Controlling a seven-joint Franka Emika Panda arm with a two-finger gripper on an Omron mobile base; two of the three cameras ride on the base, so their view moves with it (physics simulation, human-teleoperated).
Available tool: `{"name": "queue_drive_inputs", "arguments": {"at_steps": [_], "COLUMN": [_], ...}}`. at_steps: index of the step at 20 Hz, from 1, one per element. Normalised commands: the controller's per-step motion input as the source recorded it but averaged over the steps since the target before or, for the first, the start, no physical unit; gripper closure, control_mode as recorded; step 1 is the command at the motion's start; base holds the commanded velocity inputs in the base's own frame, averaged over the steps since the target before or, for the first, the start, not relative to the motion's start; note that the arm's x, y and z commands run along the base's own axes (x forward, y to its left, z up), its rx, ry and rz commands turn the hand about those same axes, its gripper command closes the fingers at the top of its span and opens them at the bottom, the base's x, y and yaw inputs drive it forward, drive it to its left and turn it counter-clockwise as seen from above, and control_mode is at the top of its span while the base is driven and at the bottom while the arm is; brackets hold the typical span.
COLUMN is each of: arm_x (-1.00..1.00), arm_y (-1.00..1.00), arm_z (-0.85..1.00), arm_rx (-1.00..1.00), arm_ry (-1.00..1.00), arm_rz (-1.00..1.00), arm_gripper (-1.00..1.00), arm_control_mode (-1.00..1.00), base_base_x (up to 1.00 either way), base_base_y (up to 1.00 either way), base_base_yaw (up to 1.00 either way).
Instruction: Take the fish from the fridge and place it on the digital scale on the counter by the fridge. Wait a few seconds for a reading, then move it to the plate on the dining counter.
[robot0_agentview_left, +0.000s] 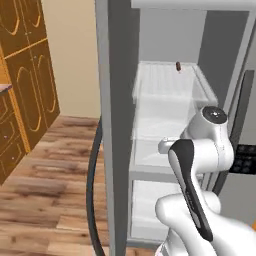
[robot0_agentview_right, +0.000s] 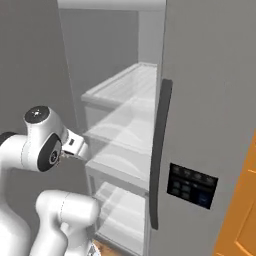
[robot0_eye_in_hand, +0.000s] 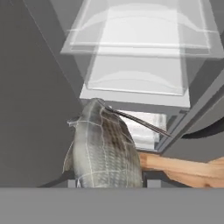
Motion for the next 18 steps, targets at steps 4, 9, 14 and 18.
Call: {"name": "queue_drive_inputs", "arguments": {"at_steps": [4, 9, 14, 18], "arm_x": [0.0, 0.0, 0.0, 0.0], "arm_y": [0.0, 0.0, 0.0, 0.0], "arm_z": [0.0, 0.0, 0.0, 0.0], "arm_rx": [0.0, 0.0, 0.0, 0.0], "arm_ry": [0.0, 0.0, 0.0, 0.0], "arm_rz": [0.0, 0.0, 0.0, 0.0], "arm_gripper": [1.0, 1.0, 1.0, 1.0], "arm_control_mode": [1.0, 1.0, 1.0, 1.0], "base_base_x": [-0.88, -0.99, -1.0, -0.44], "base_base_y": [-0.26, -0.31, -0.03, 0.0], "base_base_yaw": [0.75, 0.62, 0.57, 0.75]}}
